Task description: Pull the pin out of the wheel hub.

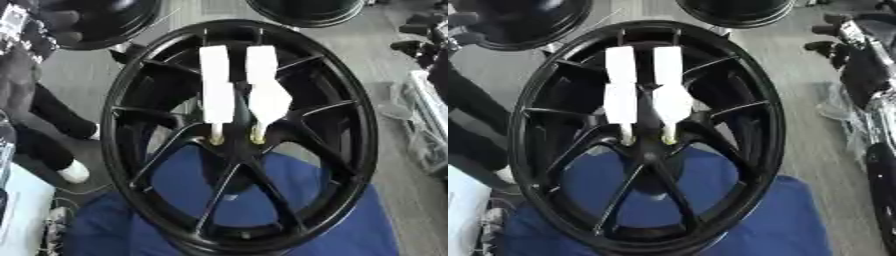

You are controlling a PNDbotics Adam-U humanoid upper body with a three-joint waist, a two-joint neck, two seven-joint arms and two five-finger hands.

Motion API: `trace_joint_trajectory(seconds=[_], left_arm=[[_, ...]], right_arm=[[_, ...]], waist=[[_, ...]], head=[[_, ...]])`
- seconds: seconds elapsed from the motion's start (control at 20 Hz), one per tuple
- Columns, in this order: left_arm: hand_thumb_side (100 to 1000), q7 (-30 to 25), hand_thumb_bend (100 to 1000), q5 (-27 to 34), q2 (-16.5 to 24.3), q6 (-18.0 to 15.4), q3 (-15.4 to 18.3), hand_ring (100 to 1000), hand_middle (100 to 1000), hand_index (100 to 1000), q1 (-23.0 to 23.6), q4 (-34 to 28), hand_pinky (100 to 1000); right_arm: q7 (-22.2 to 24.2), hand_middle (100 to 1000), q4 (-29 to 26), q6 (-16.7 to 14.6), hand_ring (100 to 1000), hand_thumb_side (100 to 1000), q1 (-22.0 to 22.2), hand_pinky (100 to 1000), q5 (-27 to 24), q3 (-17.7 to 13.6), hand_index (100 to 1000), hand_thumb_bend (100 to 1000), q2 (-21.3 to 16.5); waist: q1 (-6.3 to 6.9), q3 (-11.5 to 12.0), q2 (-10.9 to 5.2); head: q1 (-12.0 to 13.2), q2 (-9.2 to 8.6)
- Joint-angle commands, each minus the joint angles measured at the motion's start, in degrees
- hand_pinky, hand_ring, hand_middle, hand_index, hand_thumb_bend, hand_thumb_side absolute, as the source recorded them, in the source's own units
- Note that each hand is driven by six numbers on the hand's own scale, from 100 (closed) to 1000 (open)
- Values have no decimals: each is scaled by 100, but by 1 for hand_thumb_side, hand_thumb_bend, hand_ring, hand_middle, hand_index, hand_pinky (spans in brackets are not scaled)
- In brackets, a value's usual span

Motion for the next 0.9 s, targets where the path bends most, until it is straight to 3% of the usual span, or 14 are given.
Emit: trace_joint_trajectory(seconds=[0.05, 0.25, 0.5, 0.65, 0.7, 0.9], left_arm=[[604, 20, 100, 22, 124, -5, 24, 799, 835, 808, -66, -49, 776], [604, 29, 100, 16, 163, -7, 38, 799, 835, 808, -29, -40, 776], [604, 28, 100, 5, 225, -6, 37, 799, 835, 808, 34, -15, 776], [604, 24, 100, 1, 236, -7, 36, 799, 835, 808, 46, -8, 776], [604, 16, 100, -2, 248, -1, 24, 799, 835, 808, 60, -1, 776], [605, -37, 100, -12, 307, 19, -33, 799, 836, 808, 141, 40, 776]], right_arm=[[9, 785, -50, -21, 731, 666, -159, 978, -8, -28, 886, 100, -198], [-3, 795, -117, -47, 746, 638, -378, 978, -187, 22, 888, 100, -343], [243, 806, -156, -327, 762, 597, -812, 976, -532, 371, 895, 100, -856], [333, 806, -69, -461, 762, 597, -906, 976, -661, 460, 895, 100, -976], [360, 812, -76, -496, 772, 532, -939, 965, -691, 491, 898, 100, -1011], [695, 827, -586, -839, 790, 486, -1472, 953, -1003, 1024, 908, 100, -1547]], waist=[[-6, -3, -94], [-19, -39, -112], [-67, -82, -163], [-75, -91, -171], [-100, -82, -197], [-189, -53, -302]], head=[[25, -50], [58, 18], [98, 98], [106, 111], [84, 140], [19, 268]])
